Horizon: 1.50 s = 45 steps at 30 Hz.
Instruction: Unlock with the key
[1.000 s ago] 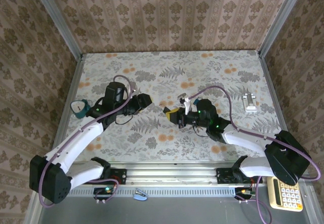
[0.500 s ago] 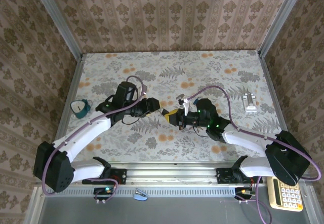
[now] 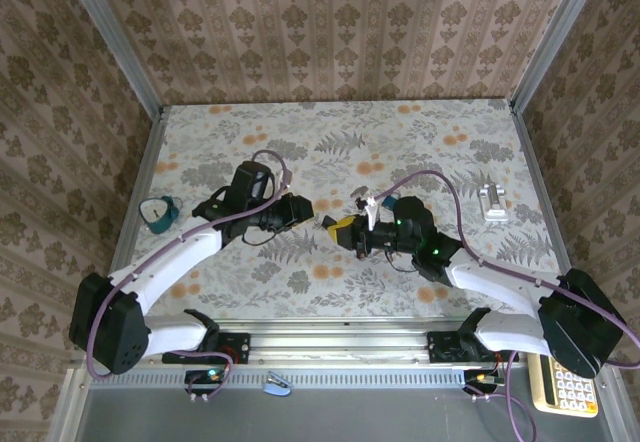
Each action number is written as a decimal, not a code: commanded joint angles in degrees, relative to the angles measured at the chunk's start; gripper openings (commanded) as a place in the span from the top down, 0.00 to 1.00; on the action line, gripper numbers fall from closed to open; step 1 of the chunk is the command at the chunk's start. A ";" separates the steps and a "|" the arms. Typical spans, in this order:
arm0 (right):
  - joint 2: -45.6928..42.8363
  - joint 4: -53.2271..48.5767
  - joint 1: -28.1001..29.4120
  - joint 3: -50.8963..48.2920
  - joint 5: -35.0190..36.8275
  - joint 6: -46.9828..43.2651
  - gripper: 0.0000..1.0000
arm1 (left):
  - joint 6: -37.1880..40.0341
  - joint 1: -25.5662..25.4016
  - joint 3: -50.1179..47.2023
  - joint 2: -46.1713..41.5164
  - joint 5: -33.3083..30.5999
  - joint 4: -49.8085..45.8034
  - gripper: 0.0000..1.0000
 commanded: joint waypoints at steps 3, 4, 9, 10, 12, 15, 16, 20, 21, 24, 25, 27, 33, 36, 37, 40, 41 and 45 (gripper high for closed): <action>-1.72 2.47 -0.13 -0.97 6.56 -1.13 0.99 | 0.30 0.32 -1.71 -0.79 0.36 -1.26 0.79; -1.56 2.55 -0.14 -1.03 6.69 -1.00 0.99 | 0.31 0.38 -1.97 -1.15 0.06 -1.27 0.79; 0.18 2.59 -0.37 -0.64 7.99 0.38 0.99 | -1.25 1.75 -4.68 -4.69 -2.27 -1.07 0.72; 0.58 2.55 -0.39 -0.53 8.43 0.92 0.99 | -1.71 2.09 -5.47 -5.93 -2.95 -0.81 0.69; 1.72 2.72 -0.53 -0.35 9.15 1.65 0.99 | -2.51 2.55 -6.98 -8.52 -4.58 -0.68 0.67; 4.60 3.03 -0.56 0.58 9.72 2.95 0.99 | -3.83 3.19 -9.52 -12.68 -7.04 -0.08 0.62; 5.88 3.36 -0.57 1.09 9.68 3.40 0.99 | -4.37 3.35 -10.61 -14.21 -7.48 0.63 0.61; 12.91 5.92 -0.59 3.72 9.23 6.05 0.99 | -5.85 3.65 -13.67 -19.11 -8.94 3.06 0.59; 15.29 7.16 -0.54 4.61 8.81 7.16 0.98 | -6.39 3.65 -14.32 -20.03 -9.31 3.53 0.59; 22.10 11.24 -0.50 7.48 7.20 10.66 0.98 | -7.93 3.70 -16.04 -21.83 -9.93 4.96 0.57; 24.21 12.14 -0.48 8.85 6.51 12.16 0.98 | -8.23 3.74 -16.34 -22.04 -9.84 5.34 0.57; 28.49 13.75 -0.40 11.49 5.47 14.83 0.98 | -8.66 3.68 -16.64 -22.09 -9.53 5.86 0.57; 39.40 14.41 -0.13 21.60 3.05 22.54 0.97 | -10.09 2.82 -17.58 -22.22 -9.72 7.94 0.57; 44.18 13.74 -0.06 26.20 1.81 26.38 0.96 | -10.73 2.47 -18.07 -22.19 -10.01 8.55 0.57; 45.77 13.24 -0.04 27.91 1.37 27.49 0.96 | -10.93 2.34 -18.24 -22.26 -10.10 8.74 0.57; 49.37 11.51 -0.10 31.72 -0.07 30.17 0.95 | -11.35 1.99 -18.68 -22.40 -10.25 9.16 0.57; 50.23 11.72 -0.05 32.48 -0.43 30.97 0.95 | -11.40 1.90 -18.77 -22.55 -10.27 9.17 0.57; 52.40 10.94 -0.29 34.22 -0.52 33.57 0.94 | -11.75 1.81 -19.19 -23.05 -10.53 9.17 0.56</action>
